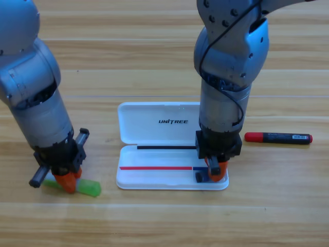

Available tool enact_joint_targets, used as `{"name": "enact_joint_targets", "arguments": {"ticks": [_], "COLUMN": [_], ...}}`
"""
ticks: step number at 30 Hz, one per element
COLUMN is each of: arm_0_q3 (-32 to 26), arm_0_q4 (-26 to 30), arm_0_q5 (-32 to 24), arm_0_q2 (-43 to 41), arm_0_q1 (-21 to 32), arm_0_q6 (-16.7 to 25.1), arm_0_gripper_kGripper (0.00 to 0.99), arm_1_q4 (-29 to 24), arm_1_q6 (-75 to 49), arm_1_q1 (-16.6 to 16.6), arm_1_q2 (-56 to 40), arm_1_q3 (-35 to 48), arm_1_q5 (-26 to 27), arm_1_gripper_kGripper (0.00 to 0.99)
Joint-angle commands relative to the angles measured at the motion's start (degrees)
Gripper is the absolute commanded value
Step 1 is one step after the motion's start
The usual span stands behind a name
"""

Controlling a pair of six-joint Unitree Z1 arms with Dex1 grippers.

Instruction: Clean up eraser and pencils

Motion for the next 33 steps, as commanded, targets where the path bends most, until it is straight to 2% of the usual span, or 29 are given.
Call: {"name": "enact_joint_targets", "arguments": {"ticks": [1,8,19,28,33], "arm_0_q3": [-1.52,-1.96,-3.54,-9.7,-15.5], "arm_0_q4": [1.7,2.76,4.87,11.9,17.0], "arm_0_q5": [-0.2,-0.12,-0.03,-0.47,-0.64], "arm_0_q2": [2.79,2.79,1.91,0.5,-0.02], "arm_0_q1": [-0.4,-0.31,-0.23,0.13,0.04], "arm_0_q6": [-0.08,-0.44,-0.35,-1.05,-2.19], "arm_0_gripper_kGripper": [0.0,0.0,0.0,0.0,0.0], "arm_1_q4": [-0.8,-0.8,-0.28,1.3,1.3], "arm_1_q6": [-0.07,-0.07,-0.07,0.02,-0.16], "arm_1_q1": [0.21,0.21,-0.05,-0.32,-2.95], "arm_1_q2": [2.78,1.9,-4.08,-18.05,-22.54], "arm_1_q3": [-0.15,-0.15,2.05,12.77,19.37], "arm_1_q5": [-0.89,-0.97,-0.45,1.4,1.49], "arm_1_gripper_kGripper": [0.744,0.807,0.818,0.818,0.818]}}
